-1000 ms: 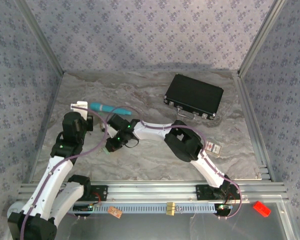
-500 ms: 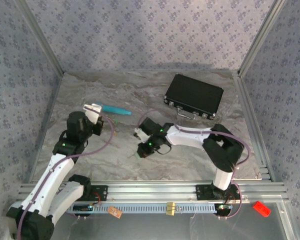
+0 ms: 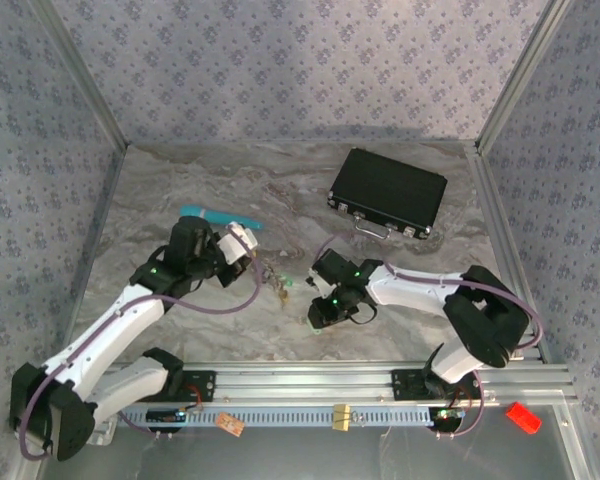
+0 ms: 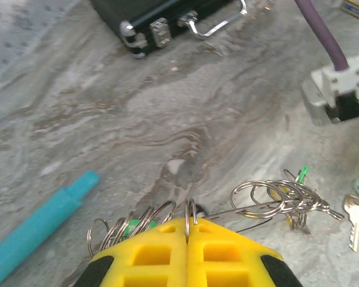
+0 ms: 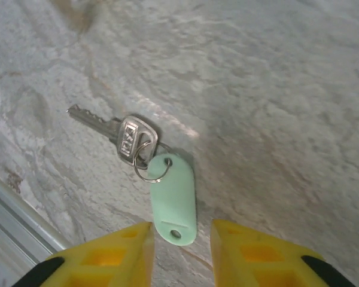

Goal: Put the keys on the keyring

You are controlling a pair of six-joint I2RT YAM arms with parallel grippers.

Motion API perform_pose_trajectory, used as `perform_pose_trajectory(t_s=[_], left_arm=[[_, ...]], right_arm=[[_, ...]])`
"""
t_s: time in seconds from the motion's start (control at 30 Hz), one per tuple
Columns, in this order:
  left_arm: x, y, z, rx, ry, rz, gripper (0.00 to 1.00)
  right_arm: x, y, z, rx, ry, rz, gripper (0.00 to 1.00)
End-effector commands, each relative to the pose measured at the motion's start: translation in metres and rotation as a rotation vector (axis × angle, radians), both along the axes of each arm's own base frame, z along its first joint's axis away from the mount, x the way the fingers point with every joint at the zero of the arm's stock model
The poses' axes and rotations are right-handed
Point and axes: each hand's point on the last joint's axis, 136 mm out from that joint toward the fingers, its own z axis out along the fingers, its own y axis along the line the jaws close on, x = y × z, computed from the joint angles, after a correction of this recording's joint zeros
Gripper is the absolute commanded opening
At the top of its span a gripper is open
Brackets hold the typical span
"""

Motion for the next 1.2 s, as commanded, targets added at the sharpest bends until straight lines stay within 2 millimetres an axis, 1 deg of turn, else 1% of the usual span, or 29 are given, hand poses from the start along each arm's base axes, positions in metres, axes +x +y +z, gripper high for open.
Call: perform_pose_trajectory(t_s=[0.0,0.1,0.17,0.23,0.3,0.33,0.37,0.4,0.43,0.5,0.57,0.67,0.8,0.93,1.17], left_arm=[[-0.009,-0.016,0.014,-0.020,-0.019,-0.122,0.00],[-0.010,-0.015,0.008,0.007,-0.013,-0.134,0.00],[-0.009,-0.013,0.004,0.027,-0.010,-0.129,0.00],[-0.008,-0.010,0.001,0.044,-0.008,-0.121,0.00],[-0.008,-0.009,0.000,0.051,-0.007,-0.120,0.00],[-0.008,-0.009,0.000,0.051,-0.008,-0.119,0.00],[-0.008,-0.009,-0.001,0.053,-0.007,-0.118,0.00],[-0.008,-0.009,-0.001,0.054,-0.005,-0.117,0.00],[-0.008,-0.009,-0.002,0.053,-0.004,-0.118,0.00],[-0.008,-0.009,-0.003,0.052,-0.005,-0.117,0.00],[-0.008,-0.009,-0.004,0.052,-0.006,-0.116,0.00],[-0.008,-0.009,-0.004,0.050,-0.006,-0.118,0.00],[-0.014,-0.011,-0.007,0.043,0.009,-0.147,0.00],[-0.017,-0.013,-0.008,0.040,0.007,-0.169,0.00],[-0.019,-0.015,-0.007,0.035,0.002,-0.182,0.00]], right_arm=[[0.008,-0.007,0.014,-0.003,-0.093,0.017,0.38],[0.015,-0.003,0.032,0.009,-0.264,0.133,0.39],[0.019,0.002,0.046,0.013,-0.446,0.252,0.39],[0.024,0.010,0.067,0.042,-0.669,0.381,0.39],[0.019,0.018,0.083,0.092,-0.860,0.539,0.39],[0.012,0.020,0.087,0.115,-0.945,0.653,0.40],[0.007,0.019,0.086,0.116,-1.007,0.750,0.41],[0.003,0.017,0.083,0.097,-1.068,0.862,0.42],[-0.002,0.014,0.076,0.071,-1.091,0.961,0.43],[-0.004,0.008,0.063,0.025,-1.070,1.074,0.44],[-0.006,0.008,0.053,0.022,-1.008,1.111,0.44],[-0.005,0.015,0.043,0.036,-0.966,1.111,0.44],[0.005,0.020,0.027,0.010,-0.919,1.054,0.44],[0.007,0.030,0.020,0.045,-0.893,1.017,0.45],[0.007,0.039,0.012,0.087,-0.841,1.003,0.47]])
